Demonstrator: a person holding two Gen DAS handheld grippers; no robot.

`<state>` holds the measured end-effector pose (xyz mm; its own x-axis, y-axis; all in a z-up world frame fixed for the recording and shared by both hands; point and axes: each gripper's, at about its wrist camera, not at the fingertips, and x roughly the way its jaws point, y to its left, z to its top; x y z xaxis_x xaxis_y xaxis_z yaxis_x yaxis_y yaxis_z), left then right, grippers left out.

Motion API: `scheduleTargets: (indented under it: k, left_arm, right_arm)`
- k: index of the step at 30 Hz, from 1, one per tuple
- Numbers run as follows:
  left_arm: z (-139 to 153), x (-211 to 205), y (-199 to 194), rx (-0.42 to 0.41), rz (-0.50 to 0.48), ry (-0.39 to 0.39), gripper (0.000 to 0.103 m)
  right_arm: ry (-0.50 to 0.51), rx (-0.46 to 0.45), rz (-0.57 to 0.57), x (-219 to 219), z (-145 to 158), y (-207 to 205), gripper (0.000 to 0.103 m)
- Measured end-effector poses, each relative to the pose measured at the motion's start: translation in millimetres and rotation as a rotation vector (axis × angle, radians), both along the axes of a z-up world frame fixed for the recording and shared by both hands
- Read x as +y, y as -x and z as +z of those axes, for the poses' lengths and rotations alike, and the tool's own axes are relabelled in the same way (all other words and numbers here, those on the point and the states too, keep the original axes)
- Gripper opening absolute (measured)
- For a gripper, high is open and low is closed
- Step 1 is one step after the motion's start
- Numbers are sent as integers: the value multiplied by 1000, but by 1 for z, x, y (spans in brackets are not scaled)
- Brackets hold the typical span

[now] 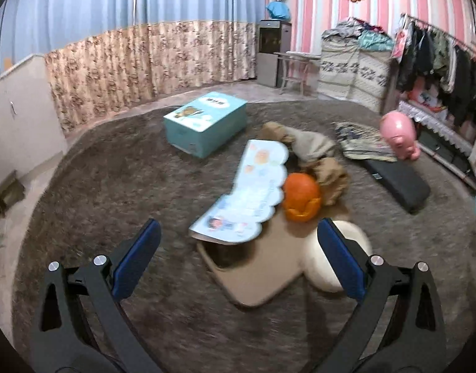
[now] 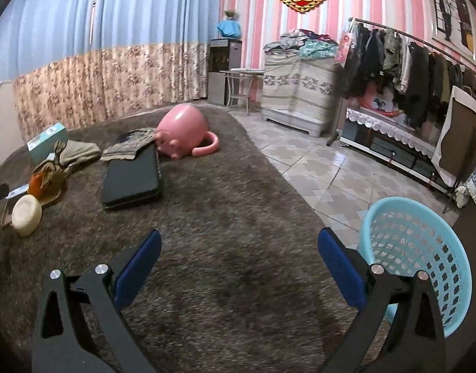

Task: Collect trash
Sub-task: 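Move both tools back over the rug toward the remaining items, then close the left tool on the printed white card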

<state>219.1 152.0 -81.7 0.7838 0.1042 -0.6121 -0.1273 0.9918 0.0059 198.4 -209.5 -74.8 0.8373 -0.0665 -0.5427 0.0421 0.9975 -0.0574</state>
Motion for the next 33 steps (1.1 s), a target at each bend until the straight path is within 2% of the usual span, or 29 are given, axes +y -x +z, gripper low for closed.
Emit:
scheduleTargets:
  k: [7,10,12,15,17,24,31,33]
  left_arm:
    - [-15,22,-29,93,-35,92,94]
    - [-18,22,-40,103,-66,80,93]
    - [-23,21,-48,138,-105,89,83]
    - [-27,19,-52,165,-138,98,73]
    - [-26,21,-51,153,-142,107,64]
    - [-17,25,-33,86,-153,109,63]
    - [2,42,6,-48,-12,-1,63]
    - [4,55,13,-66,34,2,63]
  right_arm:
    - [-13,24,9,1,-3,-1,98]
    - [-6,27,13,4,-3,-4,98]
    - [-2,29,16,8,-3,-6,98]
    - [-1,30,24,13,-2,-8,98]
    - [1,32,30,17,-2,-10,98]
    - [13,35,70,40,0,-15,98]
    - [29,27,154,80,6,-25,98]
    - [30,30,179,91,6,-28,98]
